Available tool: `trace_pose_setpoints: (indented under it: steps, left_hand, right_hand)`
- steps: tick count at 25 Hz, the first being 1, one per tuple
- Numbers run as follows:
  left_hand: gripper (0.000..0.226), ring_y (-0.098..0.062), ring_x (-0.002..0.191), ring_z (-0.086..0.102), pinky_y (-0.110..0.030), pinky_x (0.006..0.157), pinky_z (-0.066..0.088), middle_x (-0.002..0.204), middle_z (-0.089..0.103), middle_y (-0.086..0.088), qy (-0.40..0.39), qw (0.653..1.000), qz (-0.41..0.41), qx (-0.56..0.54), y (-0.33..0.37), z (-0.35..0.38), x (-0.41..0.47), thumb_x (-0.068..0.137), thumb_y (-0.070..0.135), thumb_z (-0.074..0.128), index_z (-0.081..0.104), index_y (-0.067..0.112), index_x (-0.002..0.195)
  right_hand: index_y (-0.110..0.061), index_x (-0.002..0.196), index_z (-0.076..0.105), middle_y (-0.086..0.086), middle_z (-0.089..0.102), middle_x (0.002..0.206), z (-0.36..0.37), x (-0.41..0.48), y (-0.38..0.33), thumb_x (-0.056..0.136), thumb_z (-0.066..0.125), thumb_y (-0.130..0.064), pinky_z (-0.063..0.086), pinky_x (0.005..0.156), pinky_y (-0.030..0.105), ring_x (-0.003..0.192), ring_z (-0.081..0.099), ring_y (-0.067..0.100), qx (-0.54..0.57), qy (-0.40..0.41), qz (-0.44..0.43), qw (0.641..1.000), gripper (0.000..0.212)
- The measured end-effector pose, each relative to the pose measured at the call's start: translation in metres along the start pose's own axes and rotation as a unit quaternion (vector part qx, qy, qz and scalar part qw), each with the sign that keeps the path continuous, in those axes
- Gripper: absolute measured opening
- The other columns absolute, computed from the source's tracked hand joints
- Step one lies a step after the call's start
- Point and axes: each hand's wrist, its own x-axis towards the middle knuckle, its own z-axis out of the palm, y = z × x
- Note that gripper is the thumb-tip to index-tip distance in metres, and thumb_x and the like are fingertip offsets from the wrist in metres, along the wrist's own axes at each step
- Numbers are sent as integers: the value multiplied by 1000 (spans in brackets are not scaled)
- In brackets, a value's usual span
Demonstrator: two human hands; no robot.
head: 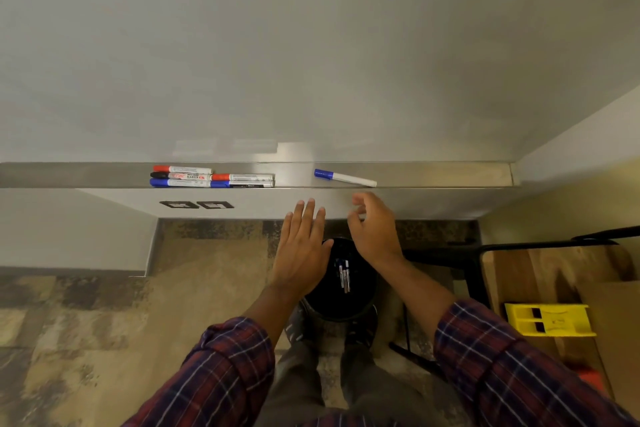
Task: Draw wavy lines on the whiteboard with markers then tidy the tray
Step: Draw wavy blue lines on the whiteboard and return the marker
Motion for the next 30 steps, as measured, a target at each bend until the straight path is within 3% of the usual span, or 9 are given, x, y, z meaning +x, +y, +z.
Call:
trace_pose_setpoints:
  steps: [4, 9, 12, 20, 22, 24, 27, 30]
  left_hand:
    - [70, -35, 164, -4, -54, 133, 5, 177, 0, -17, 24, 1000, -7, 13, -4, -17, 25, 111, 46, 34, 12, 10, 167]
    - [77, -33, 163, -15, -54, 133, 0, 176, -14, -16, -25, 999, -29, 22, -10, -23, 39, 111, 42, 35, -7, 9, 167]
    - [79, -32, 162, -18, -53, 133, 2, 175, -19, -15, -45, 998, -29, 17, -10, -25, 38, 111, 38, 37, -11, 9, 167]
    - [84, -31, 163, -18, -52, 134, 2, 175, -19, -14, -70, 997, -18, -1, -12, -36, 39, 110, 36, 44, -14, 11, 166]
    - [82, -29, 164, -13, -47, 134, 0, 176, -15, -12, -57, 998, -10, -26, -8, -50, 39, 111, 34, 44, -11, 11, 167]
    - [73, -24, 165, -2, -40, 133, 3, 178, 1, -7, 11, 995, -13, -100, -3, -71, 40, 112, 31, 44, 1, 14, 169]
    - [57, -18, 156, 34, -34, 127, 23, 170, 37, -2, 112, 934, -92, -328, 5, -108, 38, 113, 28, 48, 29, 19, 166]
    - [42, -13, 135, 60, -44, 122, 42, 148, 64, 0, 95, 803, -167, -565, 9, -146, 33, 114, 33, 46, 51, 24, 155]
  right_hand:
    - [-10, 134, 60, 9, 65, 128, -3, 40, -9, 102, 57, -14, 50, 103, 40, 117, 59, 24, -147, 10, -95, 985, 32]
    - [-19, 133, 57, 6, 61, 129, 4, 66, -3, 99, 62, -22, 46, 100, 44, 115, 56, 25, -339, -53, -138, 929, 35]
    - [-23, 130, 58, 4, 59, 124, 4, 69, -2, 95, 68, -21, 45, 96, 43, 113, 54, 25, -379, -60, -143, 912, 36]
    - [-23, 118, 69, 1, 62, 108, -10, 71, -8, 98, 65, -14, 42, 90, 39, 100, 56, 21, -315, -77, -107, 940, 23]
    - [-18, 119, 71, 2, 65, 104, -15, 60, -12, 99, 65, -13, 45, 84, 32, 94, 58, 20, -224, -70, -84, 968, 22]
    - [-13, 119, 71, 0, 67, 98, -25, 46, -25, 99, 65, -12, 45, 75, 23, 85, 59, 15, -88, -72, -62, 992, 21]
    - [-17, 121, 69, 0, 73, 92, -42, 23, -54, 101, 64, -16, 55, 74, 28, 79, 69, 14, 76, -96, -17, 992, 21]
    - [-17, 121, 68, 7, 76, 94, -58, -4, -93, 103, 60, -13, 61, 71, 34, 74, 72, 20, 212, -139, 43, 966, 20]
